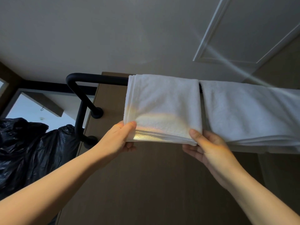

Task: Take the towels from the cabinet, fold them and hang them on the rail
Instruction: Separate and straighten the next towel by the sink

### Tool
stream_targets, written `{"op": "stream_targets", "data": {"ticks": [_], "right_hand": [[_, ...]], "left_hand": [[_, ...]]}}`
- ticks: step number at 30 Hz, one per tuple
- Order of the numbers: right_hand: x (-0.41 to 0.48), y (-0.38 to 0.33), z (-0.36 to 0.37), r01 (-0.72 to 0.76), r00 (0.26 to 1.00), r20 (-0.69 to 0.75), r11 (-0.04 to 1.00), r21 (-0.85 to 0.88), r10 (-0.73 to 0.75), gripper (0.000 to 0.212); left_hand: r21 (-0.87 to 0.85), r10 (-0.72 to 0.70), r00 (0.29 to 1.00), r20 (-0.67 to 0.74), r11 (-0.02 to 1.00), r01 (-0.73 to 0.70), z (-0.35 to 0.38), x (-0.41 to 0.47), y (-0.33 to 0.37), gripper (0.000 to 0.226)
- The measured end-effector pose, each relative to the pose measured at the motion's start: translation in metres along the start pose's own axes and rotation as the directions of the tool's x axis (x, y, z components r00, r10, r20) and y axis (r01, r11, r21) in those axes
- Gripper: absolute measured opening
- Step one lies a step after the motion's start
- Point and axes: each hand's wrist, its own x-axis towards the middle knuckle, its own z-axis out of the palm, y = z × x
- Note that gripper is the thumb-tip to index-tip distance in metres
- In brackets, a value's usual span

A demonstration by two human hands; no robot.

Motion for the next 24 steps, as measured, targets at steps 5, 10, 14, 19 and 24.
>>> {"op": "stream_targets", "data": {"ticks": [5, 10, 14, 19, 24], "right_hand": [[-0.003, 0.007, 0.001, 0.116, 0.978, -0.18, 0.993, 0.026, -0.109, 0.01], [0.0, 0.013, -0.001, 0.166, 0.936, -0.322, 0.985, 0.044, -0.143, 0.005], [-0.002, 0.015, 0.002, 0.177, 0.925, -0.351, 0.982, 0.063, -0.144, 0.017], [-0.009, 0.014, 0.003, 0.189, 0.911, -0.371, 0.982, -0.019, -0.182, 0.02], [-0.016, 0.013, -0.003, 0.156, 0.916, -0.359, 0.983, -0.094, -0.179, 0.02]], "left_hand": [[-0.02, 0.042, 0.998, -0.046, 0.999, -0.043, 0.01, 0.0, 0.002, 0.016], [-0.064, 0.059, 0.998, -0.002, 0.996, -0.059, 0.022, 0.003, 0.011, 0.037], [0.043, 0.022, 1.0, -0.017, 0.999, -0.021, 0.015, 0.001, 0.012, 0.039], [0.101, 0.017, 0.998, -0.061, 0.995, -0.011, 0.012, -0.002, 0.01, 0.035], [0.116, 0.019, 0.999, -0.049, 0.993, -0.013, 0.008, -0.004, 0.008, 0.04]]}}
